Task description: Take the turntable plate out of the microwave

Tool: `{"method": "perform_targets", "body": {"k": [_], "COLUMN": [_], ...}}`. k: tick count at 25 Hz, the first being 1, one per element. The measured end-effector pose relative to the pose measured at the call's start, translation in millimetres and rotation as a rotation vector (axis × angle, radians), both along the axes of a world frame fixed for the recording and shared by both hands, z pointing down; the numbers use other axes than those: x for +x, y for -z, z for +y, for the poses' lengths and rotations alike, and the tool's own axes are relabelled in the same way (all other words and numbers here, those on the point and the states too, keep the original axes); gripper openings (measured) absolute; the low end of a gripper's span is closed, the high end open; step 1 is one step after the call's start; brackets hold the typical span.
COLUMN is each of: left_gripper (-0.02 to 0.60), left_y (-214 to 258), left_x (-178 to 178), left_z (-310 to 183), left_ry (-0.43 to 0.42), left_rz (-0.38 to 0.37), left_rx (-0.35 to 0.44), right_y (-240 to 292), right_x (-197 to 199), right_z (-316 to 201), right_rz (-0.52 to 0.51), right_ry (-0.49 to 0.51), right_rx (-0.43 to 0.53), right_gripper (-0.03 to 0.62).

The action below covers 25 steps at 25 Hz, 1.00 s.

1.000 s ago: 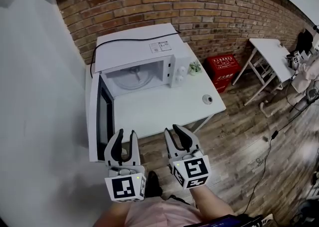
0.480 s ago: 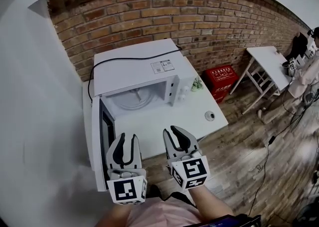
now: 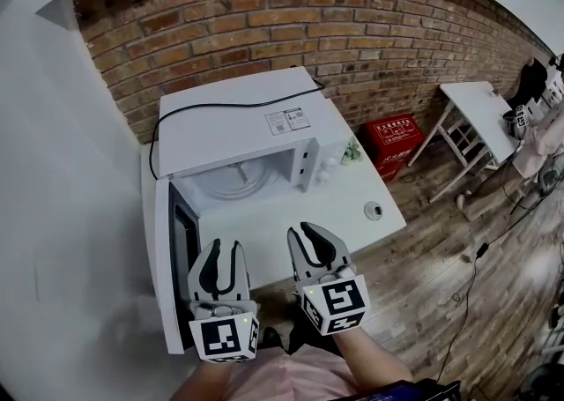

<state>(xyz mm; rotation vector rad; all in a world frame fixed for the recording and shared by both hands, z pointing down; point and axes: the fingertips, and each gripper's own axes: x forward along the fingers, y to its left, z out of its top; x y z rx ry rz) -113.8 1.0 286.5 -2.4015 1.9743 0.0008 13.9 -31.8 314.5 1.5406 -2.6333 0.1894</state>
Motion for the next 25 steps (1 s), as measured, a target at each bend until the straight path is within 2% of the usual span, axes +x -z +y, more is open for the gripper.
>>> {"method": "perform_targets", "body": {"k": [9, 15, 25], "left_gripper": [0.117, 0.117, 0.114], "left_y": [-14, -26, -24], "left_x": [3, 2, 1], "left_z": [-60, -94, -112], "left_ry": [0.087, 0.177, 0.327], "left_rz": [-0.014, -0.024, -0.041], "left_rx": [-0.022, -0.047, -0.069], "right_y": [-16, -30, -35], "right_x": [-4, -16, -38], "right_z": [-71, -113, -136], "right_rz": [-0.021, -0.028, -0.028], "right_ry": [0.100, 0.215, 0.408], "right_rx": [-0.042, -0.082, -0.110], "right_gripper": [0.087, 0.087, 0.087]}}
